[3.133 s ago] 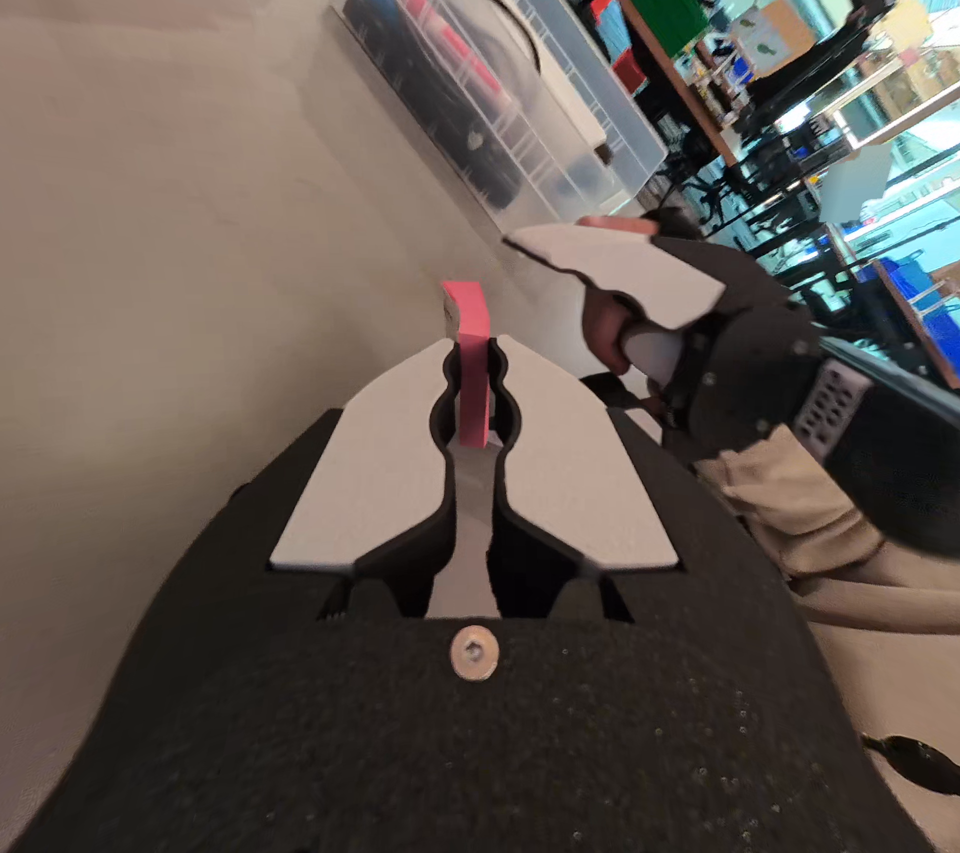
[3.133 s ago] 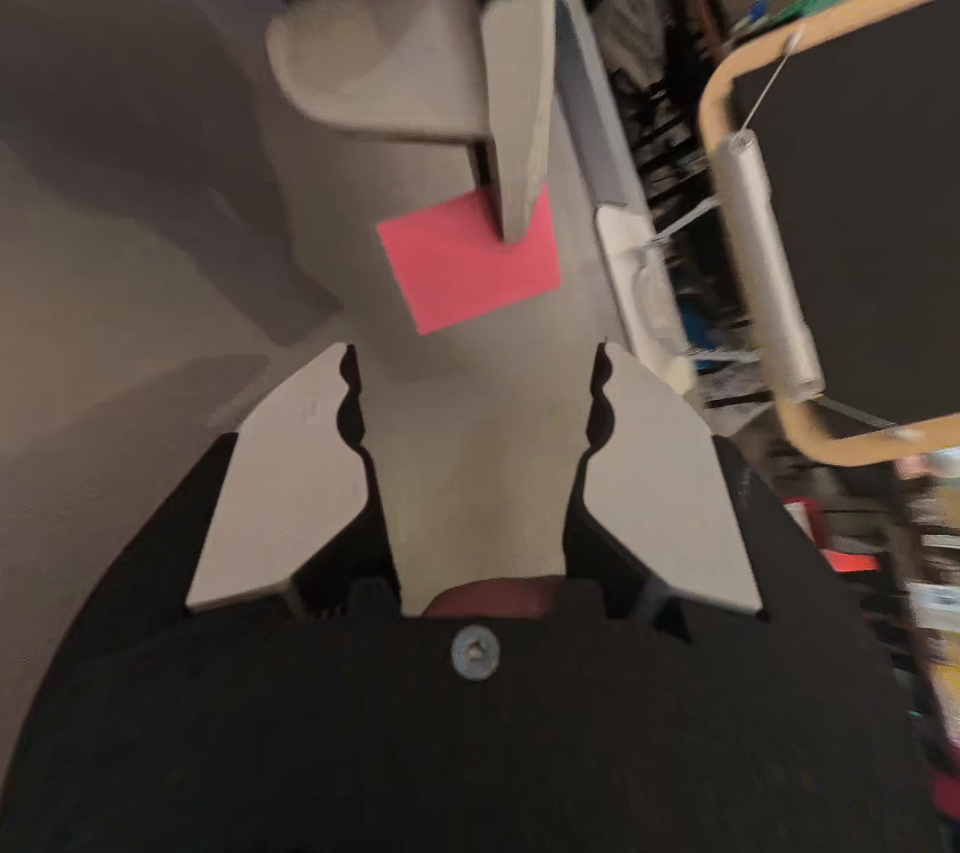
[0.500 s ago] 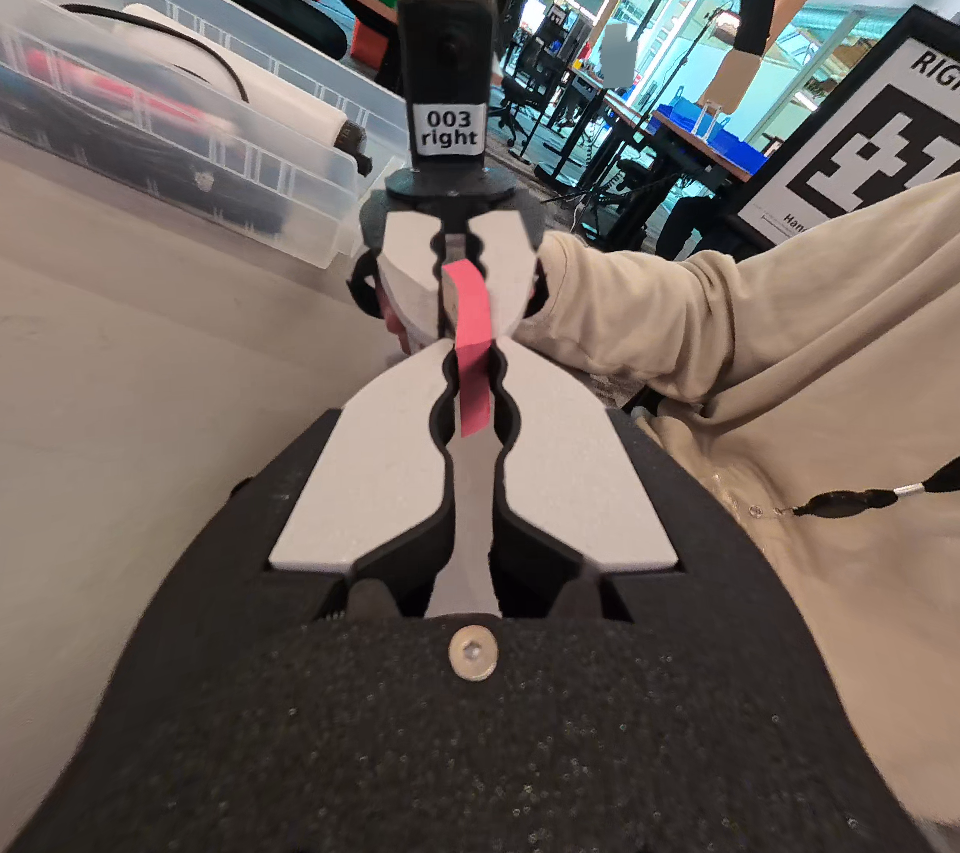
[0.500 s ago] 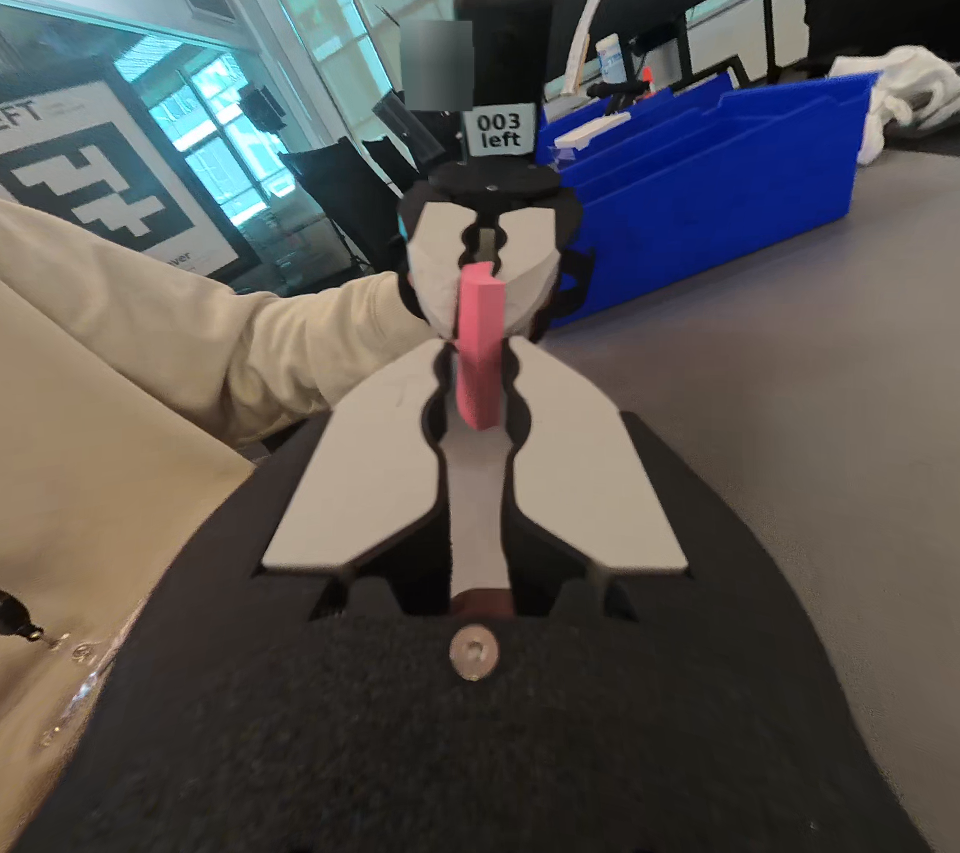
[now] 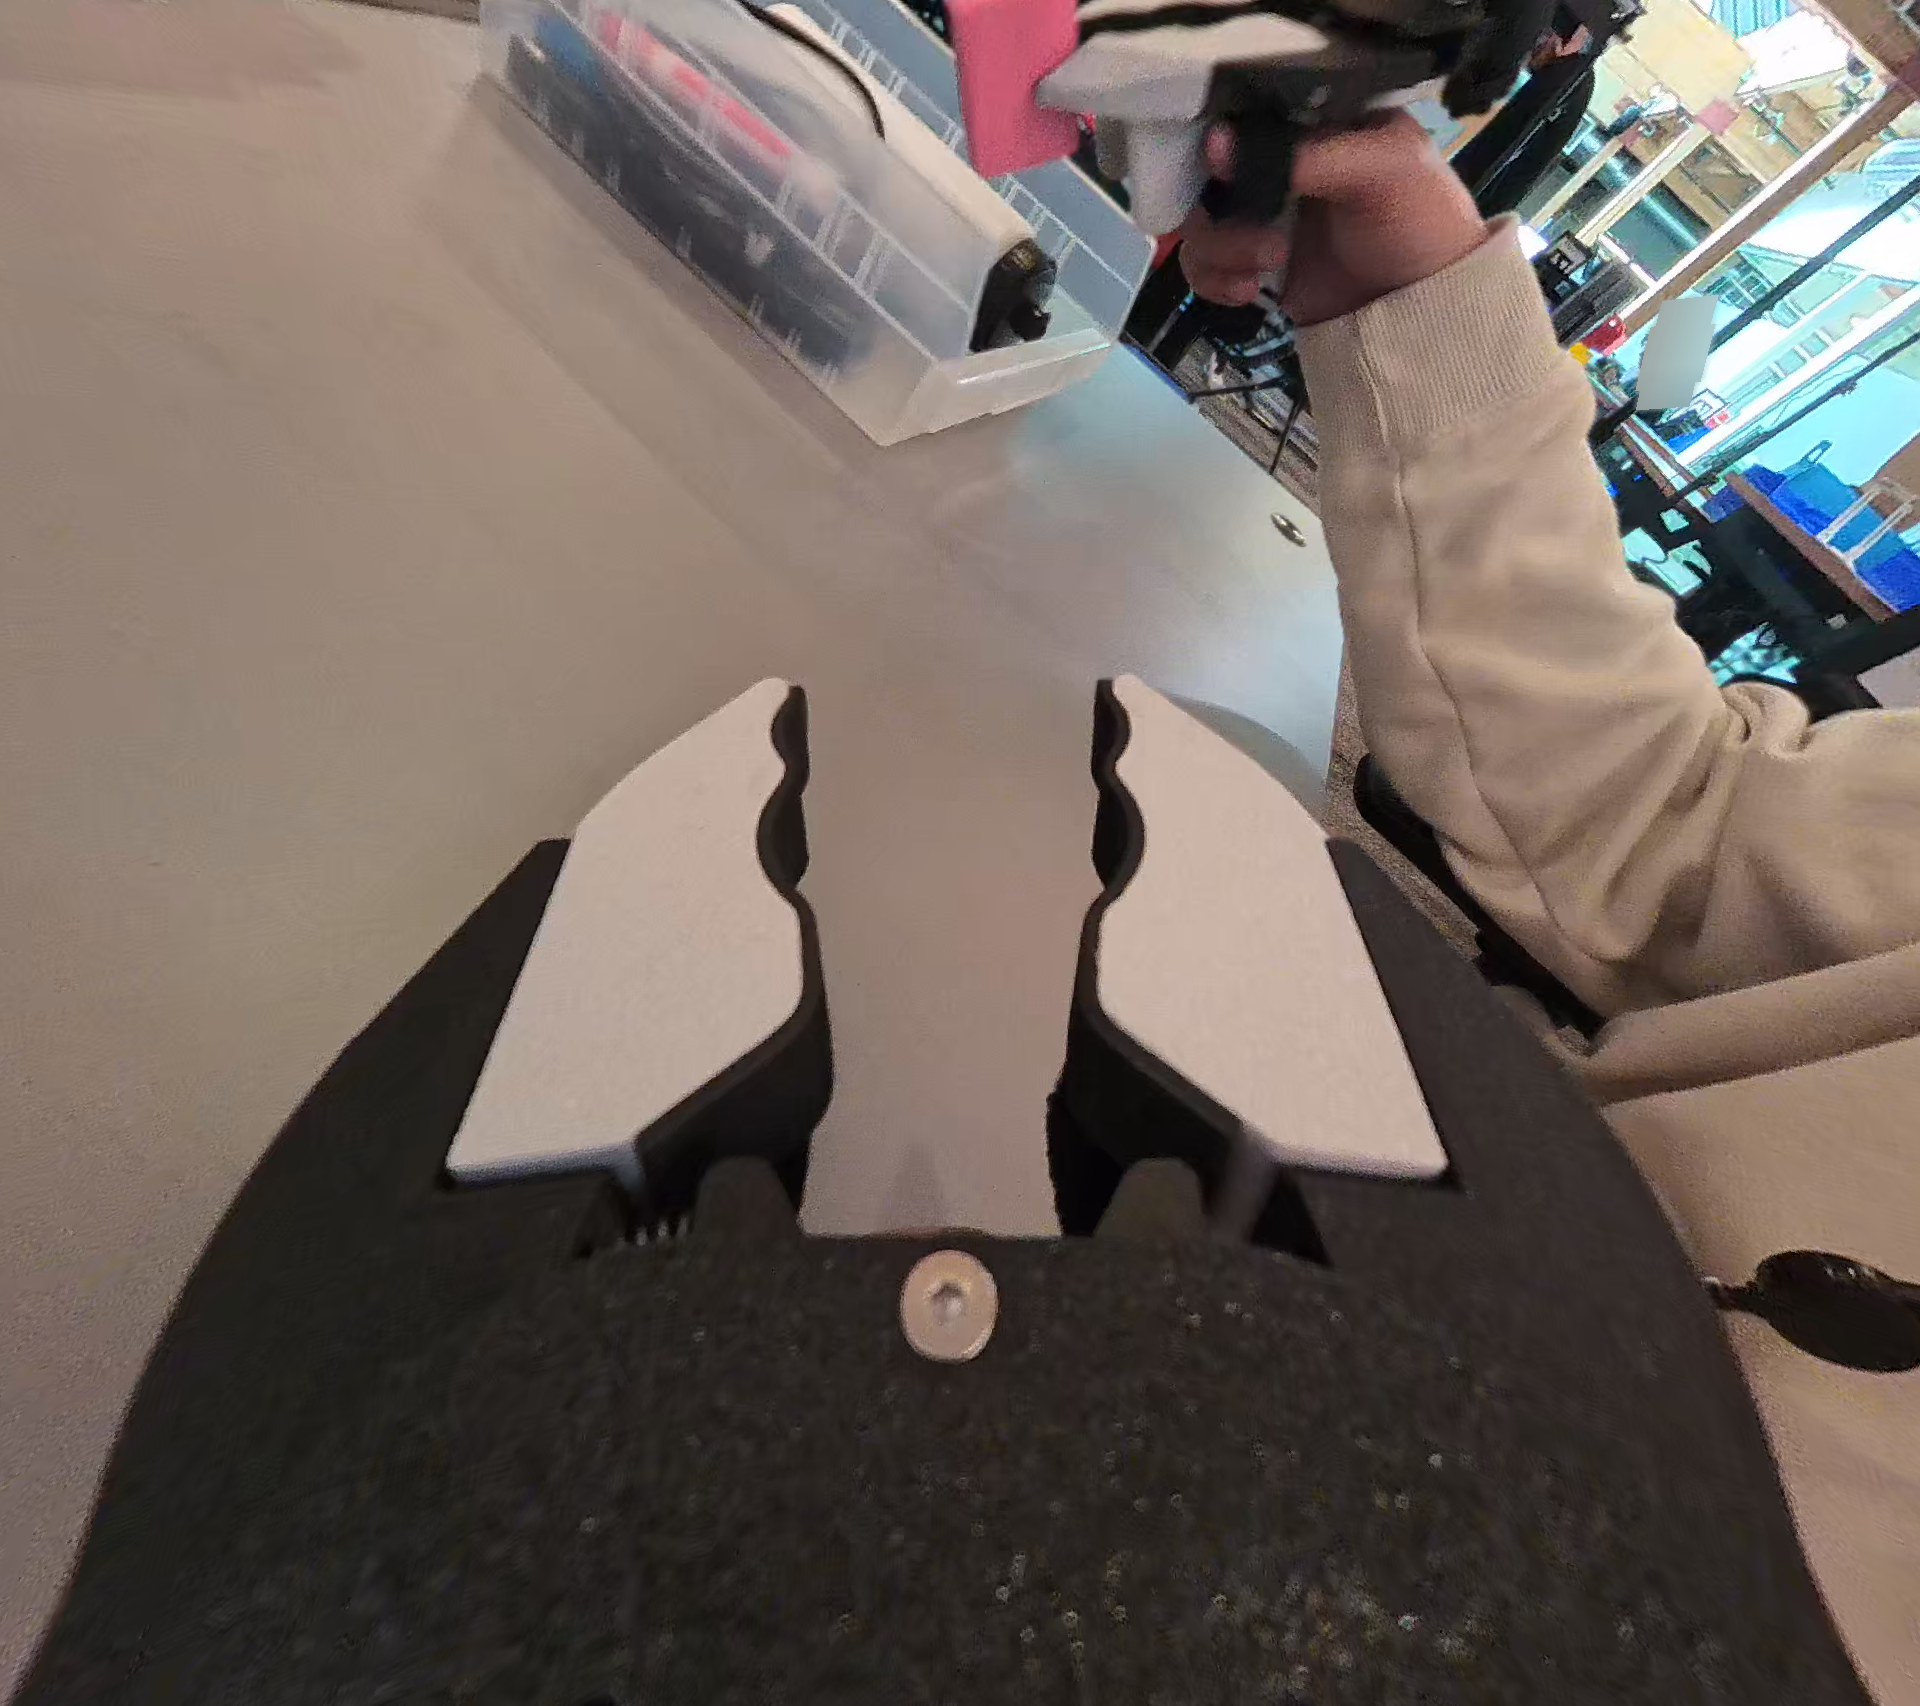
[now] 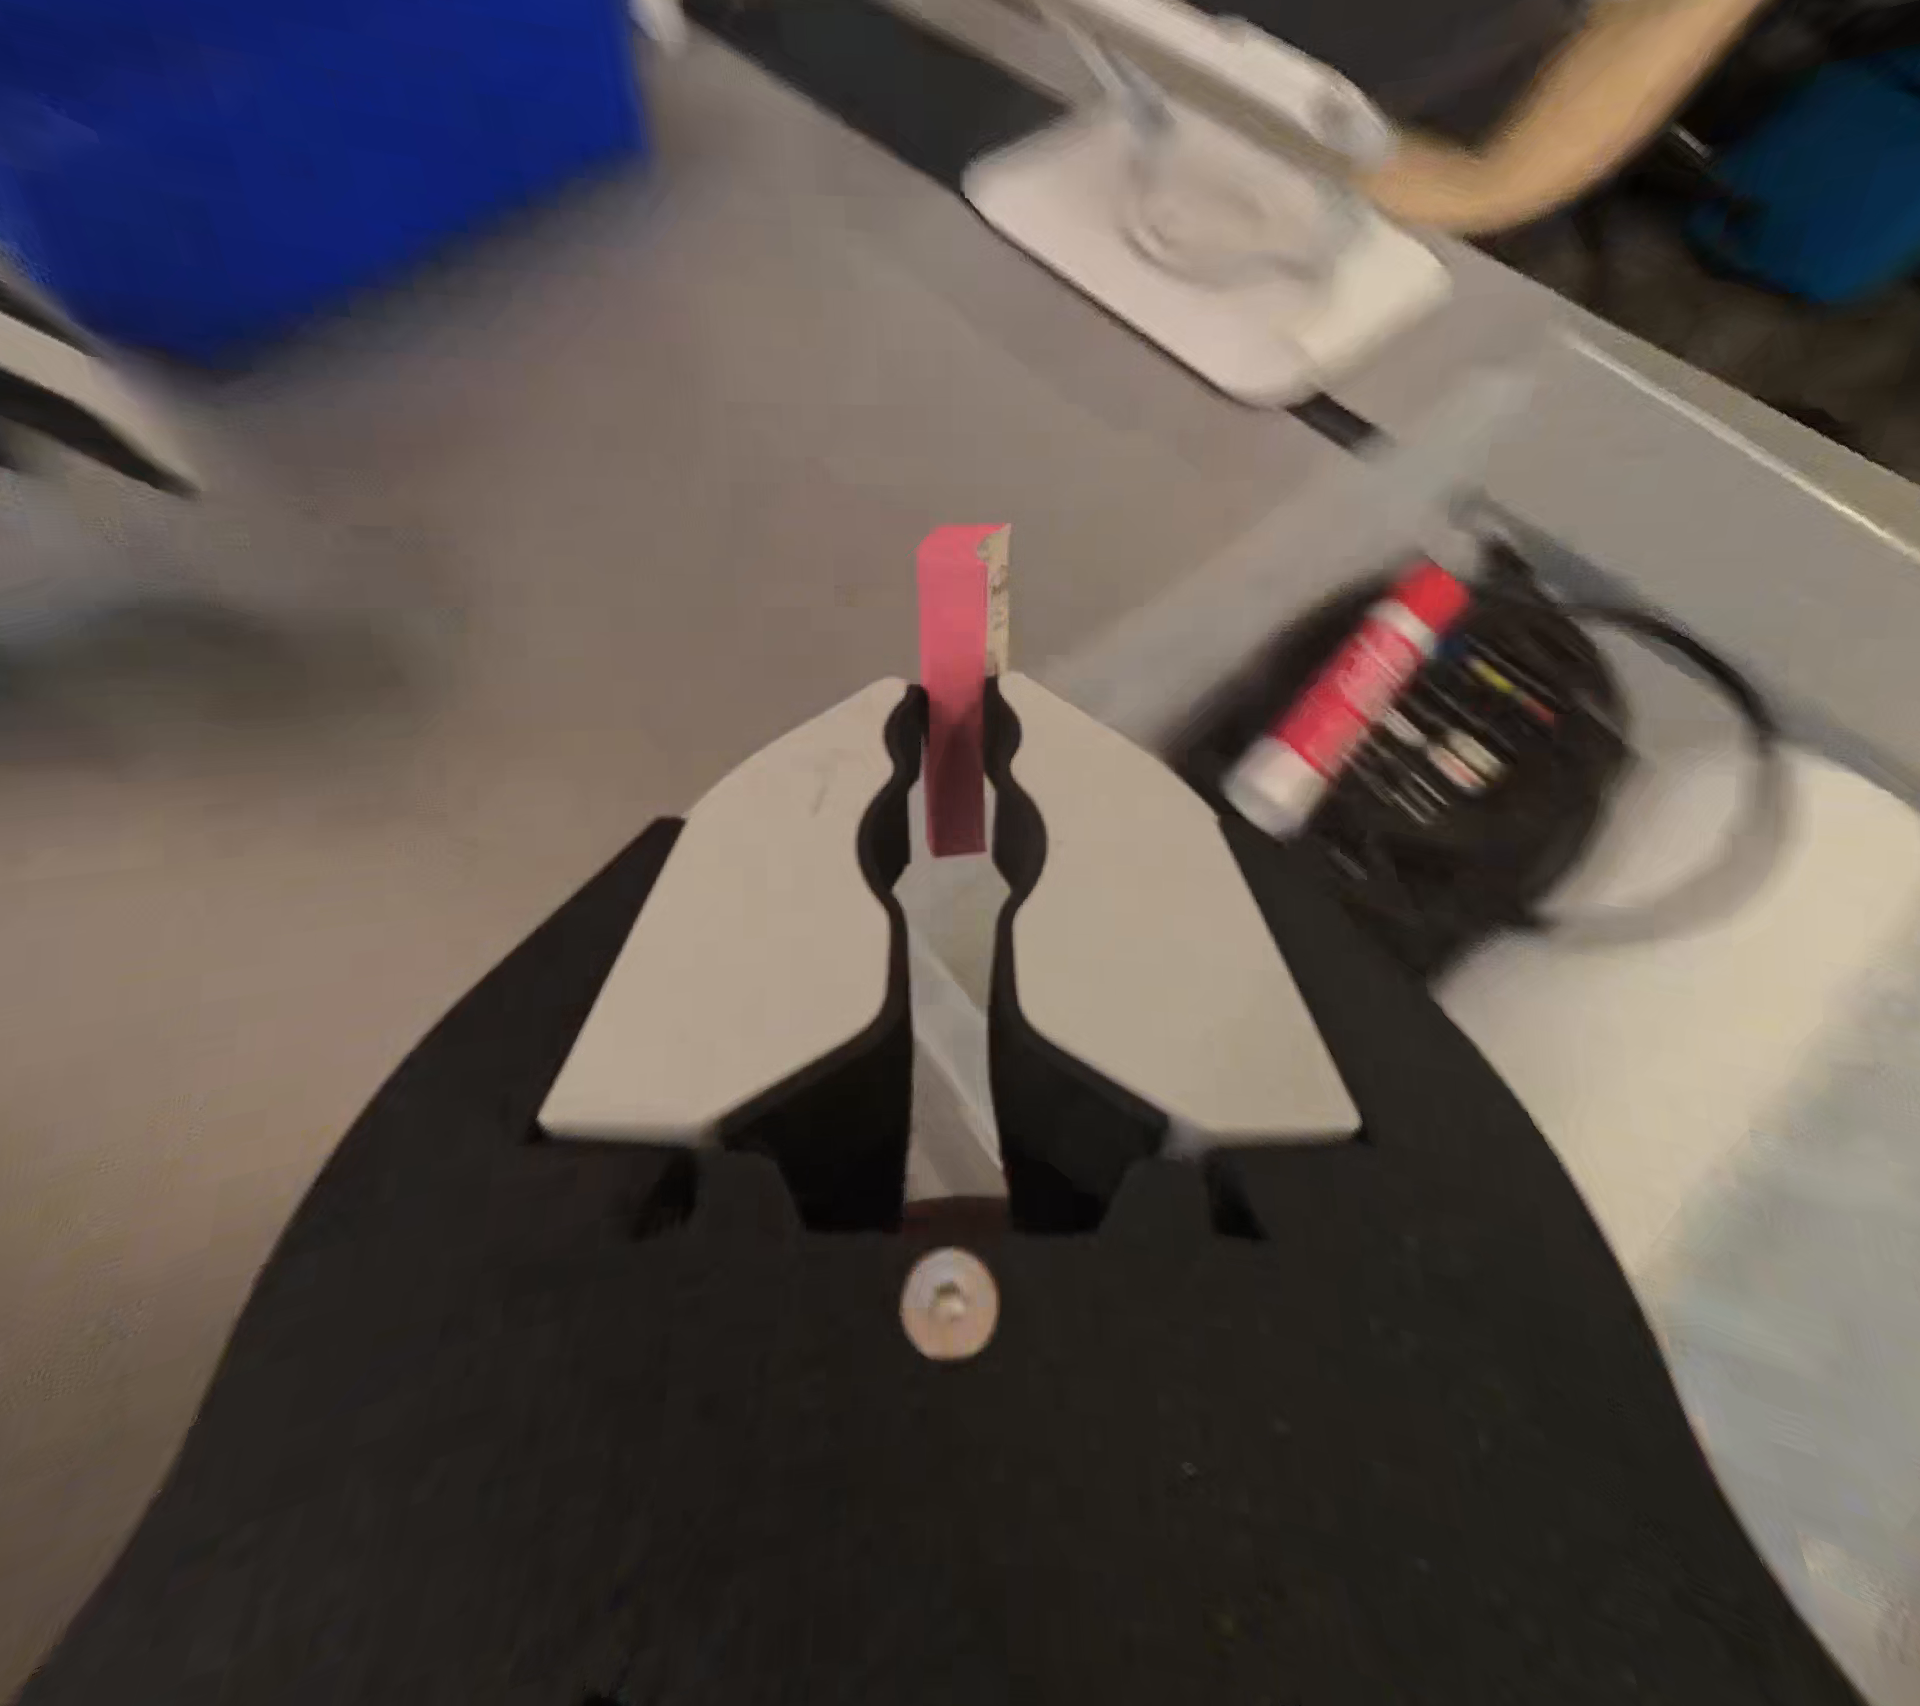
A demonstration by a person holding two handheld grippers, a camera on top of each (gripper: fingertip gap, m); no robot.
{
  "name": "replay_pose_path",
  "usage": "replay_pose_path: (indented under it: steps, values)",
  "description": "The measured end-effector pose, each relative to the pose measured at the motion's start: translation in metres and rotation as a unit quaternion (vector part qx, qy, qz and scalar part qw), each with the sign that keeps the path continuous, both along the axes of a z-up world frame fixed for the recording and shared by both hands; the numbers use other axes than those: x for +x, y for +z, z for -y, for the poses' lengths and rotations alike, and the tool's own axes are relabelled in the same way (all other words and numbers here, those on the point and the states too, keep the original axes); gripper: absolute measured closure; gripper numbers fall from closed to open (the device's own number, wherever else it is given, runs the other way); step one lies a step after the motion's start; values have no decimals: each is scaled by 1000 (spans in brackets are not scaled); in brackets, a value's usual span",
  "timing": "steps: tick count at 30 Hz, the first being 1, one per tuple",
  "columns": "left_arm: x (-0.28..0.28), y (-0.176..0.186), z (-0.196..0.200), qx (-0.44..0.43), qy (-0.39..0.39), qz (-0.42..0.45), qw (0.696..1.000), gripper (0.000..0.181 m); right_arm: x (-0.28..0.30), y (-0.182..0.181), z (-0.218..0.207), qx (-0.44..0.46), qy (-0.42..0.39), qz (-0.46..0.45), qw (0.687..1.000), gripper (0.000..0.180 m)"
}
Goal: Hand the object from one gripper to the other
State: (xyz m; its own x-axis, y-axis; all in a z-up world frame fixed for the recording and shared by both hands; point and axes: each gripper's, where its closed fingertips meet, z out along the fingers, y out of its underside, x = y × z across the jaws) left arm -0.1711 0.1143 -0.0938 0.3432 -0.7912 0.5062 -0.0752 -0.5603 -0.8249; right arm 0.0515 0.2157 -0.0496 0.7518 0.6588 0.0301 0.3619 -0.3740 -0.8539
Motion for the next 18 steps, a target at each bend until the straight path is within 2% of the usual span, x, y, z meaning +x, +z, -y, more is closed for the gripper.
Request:
replay_pose_path:
  steps: [3,5,9,12,15,18]
  values:
    - [2,5,5,23,10,6,1000,129,52,-38,3,-46,-48,155,986,170]
    - [7,0,8,20,-3,-5,1000,130,71,-64,3,-81,-61,248,963,170]
    - [7,-14,5,43,3,-63,997,130,86,-94,-10,-131,-80,360,920,169]
    - [4,-11,5,57,13,-65,996,130,89,-108,-21,-161,-92,380,906,169]
    - [-2,-13,1,57,26,-71,995,130,84,-116,-24,-175,-91,366,909,166]
    - [-9,-15,-3,58,37,-81,994,131,63,-93,-22,-152,-83,305,936,152]
